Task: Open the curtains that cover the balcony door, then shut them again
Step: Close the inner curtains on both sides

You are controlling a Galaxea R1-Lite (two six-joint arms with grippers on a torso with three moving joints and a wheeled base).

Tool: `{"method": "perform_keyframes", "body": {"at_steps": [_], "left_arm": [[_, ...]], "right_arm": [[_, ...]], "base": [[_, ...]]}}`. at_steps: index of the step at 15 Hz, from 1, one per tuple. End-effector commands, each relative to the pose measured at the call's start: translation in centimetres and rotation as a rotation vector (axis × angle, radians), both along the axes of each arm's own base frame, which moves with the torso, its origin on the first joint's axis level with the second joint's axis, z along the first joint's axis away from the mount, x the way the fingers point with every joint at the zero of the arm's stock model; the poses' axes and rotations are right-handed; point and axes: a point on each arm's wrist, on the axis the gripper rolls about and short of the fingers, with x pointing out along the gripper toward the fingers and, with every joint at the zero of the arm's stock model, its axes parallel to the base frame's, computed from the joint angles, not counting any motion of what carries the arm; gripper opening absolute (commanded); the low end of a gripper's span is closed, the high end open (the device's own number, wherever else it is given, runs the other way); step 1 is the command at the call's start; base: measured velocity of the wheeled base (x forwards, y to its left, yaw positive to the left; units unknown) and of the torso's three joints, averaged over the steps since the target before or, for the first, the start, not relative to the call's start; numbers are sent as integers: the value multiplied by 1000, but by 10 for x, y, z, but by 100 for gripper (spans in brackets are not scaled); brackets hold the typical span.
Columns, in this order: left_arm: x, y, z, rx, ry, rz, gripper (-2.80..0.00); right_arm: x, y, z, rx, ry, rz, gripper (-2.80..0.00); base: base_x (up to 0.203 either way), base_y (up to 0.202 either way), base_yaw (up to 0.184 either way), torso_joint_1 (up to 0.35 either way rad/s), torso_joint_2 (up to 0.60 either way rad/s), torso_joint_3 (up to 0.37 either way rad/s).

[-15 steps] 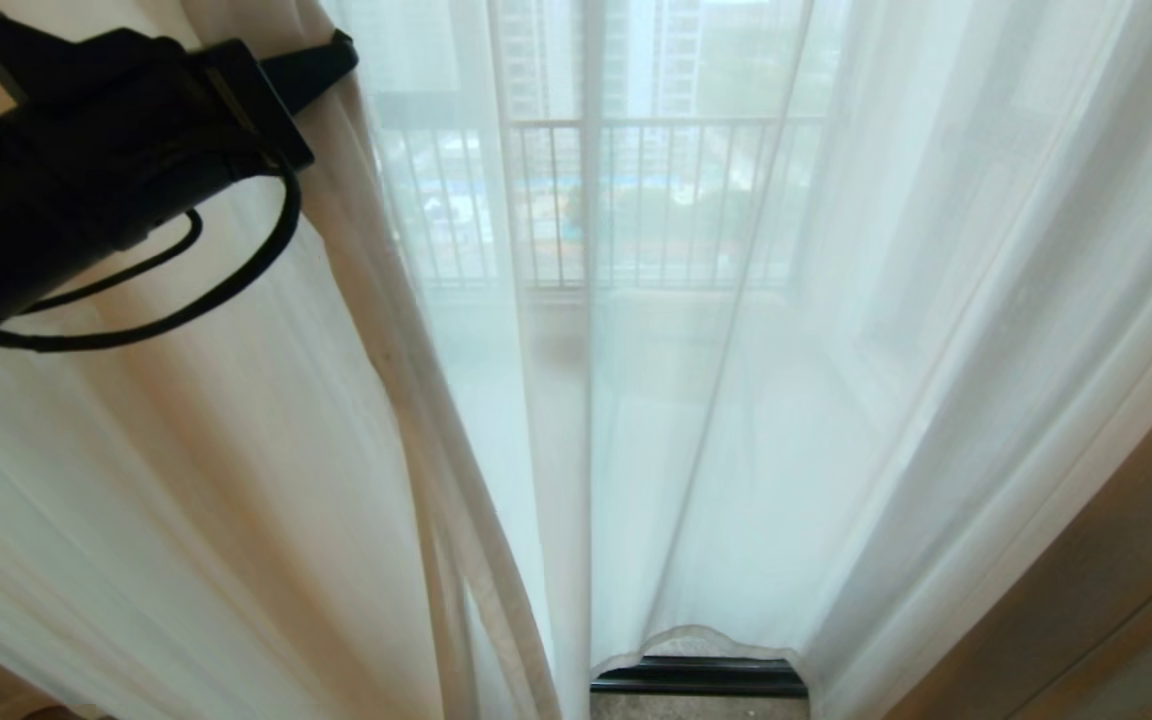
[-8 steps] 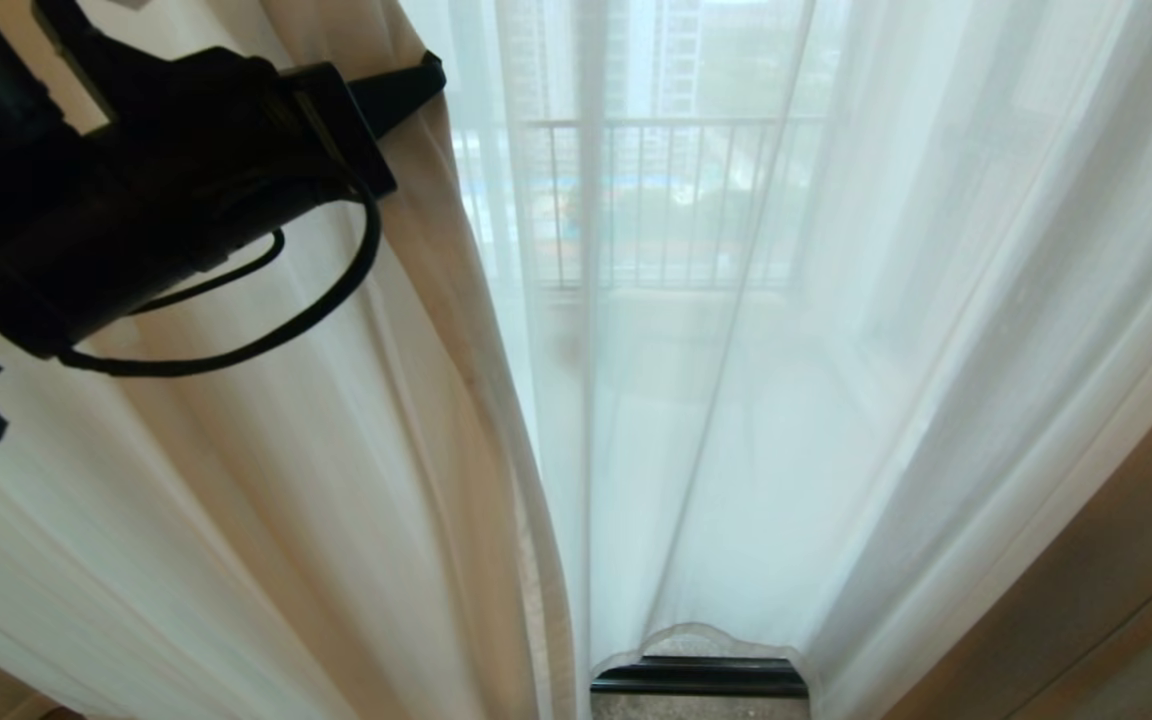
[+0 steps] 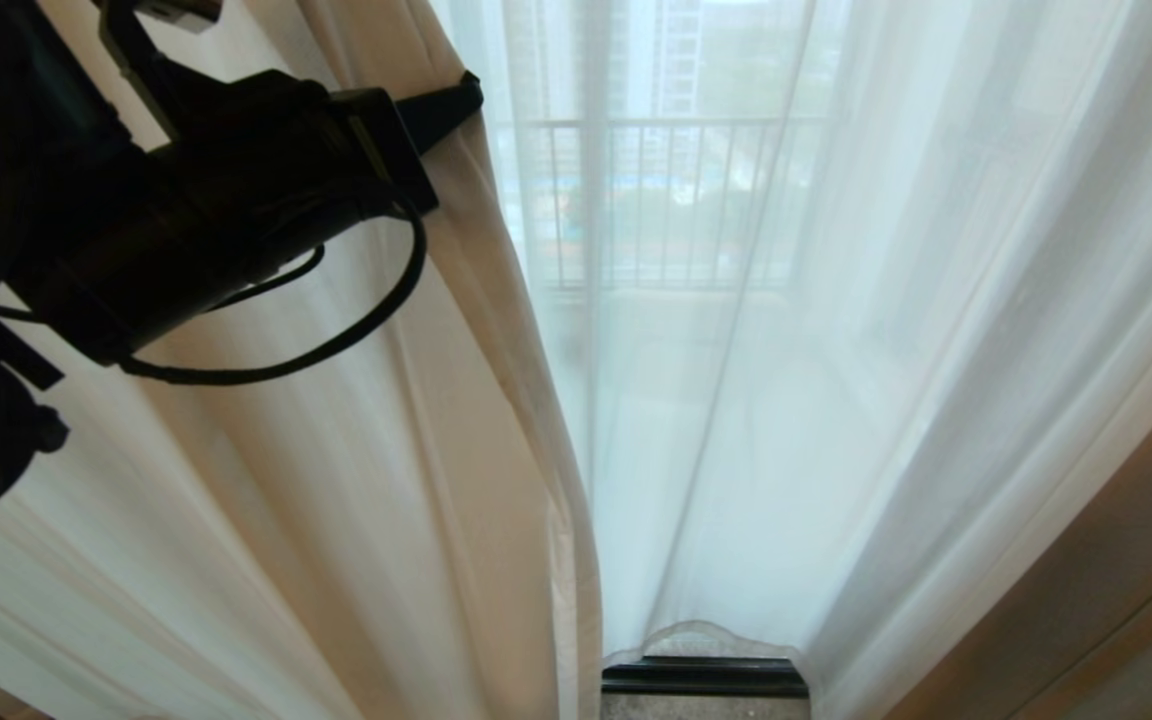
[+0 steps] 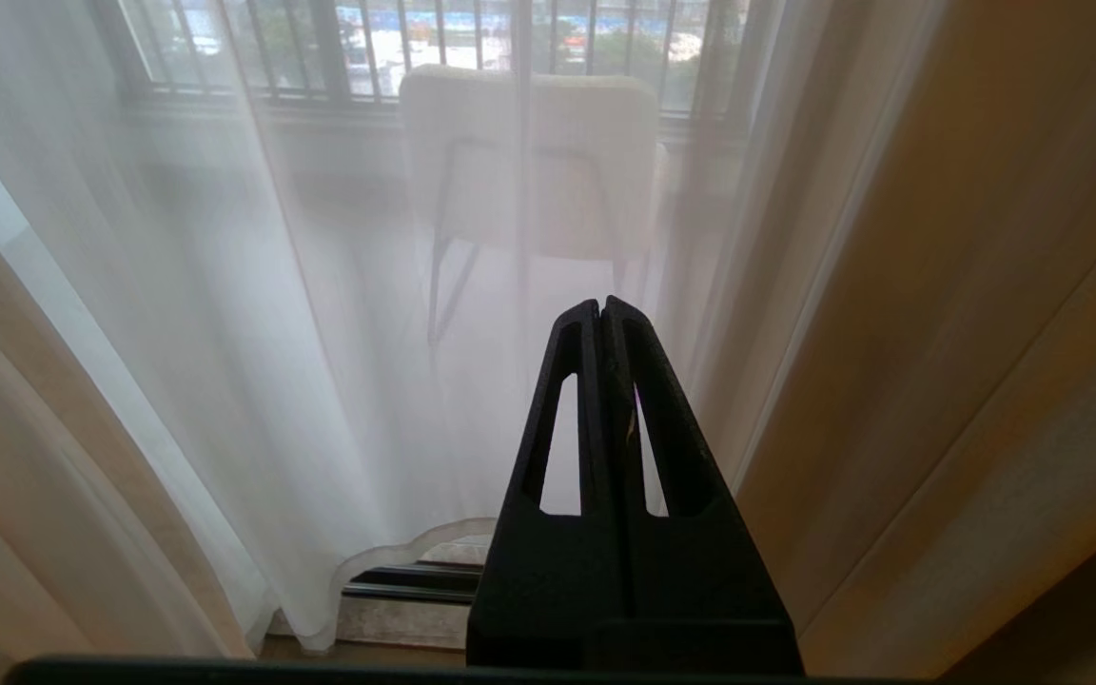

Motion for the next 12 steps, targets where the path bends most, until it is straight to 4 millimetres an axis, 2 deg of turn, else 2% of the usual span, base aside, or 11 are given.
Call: {"method": "perform_keyframes", "body": {"at_steps": [1, 7, 8, 10, 12], "left_arm": [[2, -1, -2, 3, 6, 0, -280], [2, 1, -5, 6, 12, 11, -280], [3, 1, -5, 4, 14, 19, 0], [2, 5, -2, -8, 10, 44, 0], [3, 22, 5, -30, -8, 132, 0]], "right_arm": [[0, 0, 0, 0, -1, 1, -280], [0, 0, 0, 0, 0, 1, -280], [0, 0, 0, 0, 0, 1, -280], [0, 0, 0, 0, 0, 1, -280], [0, 0, 0, 0, 0, 1, -280]], "base": [[0, 0, 0, 0, 0, 0], [0, 0, 0, 0, 0, 0], [0, 0, 0, 0, 0, 0], [0, 0, 0, 0, 0, 0], [0, 0, 0, 0, 0, 0]]}}
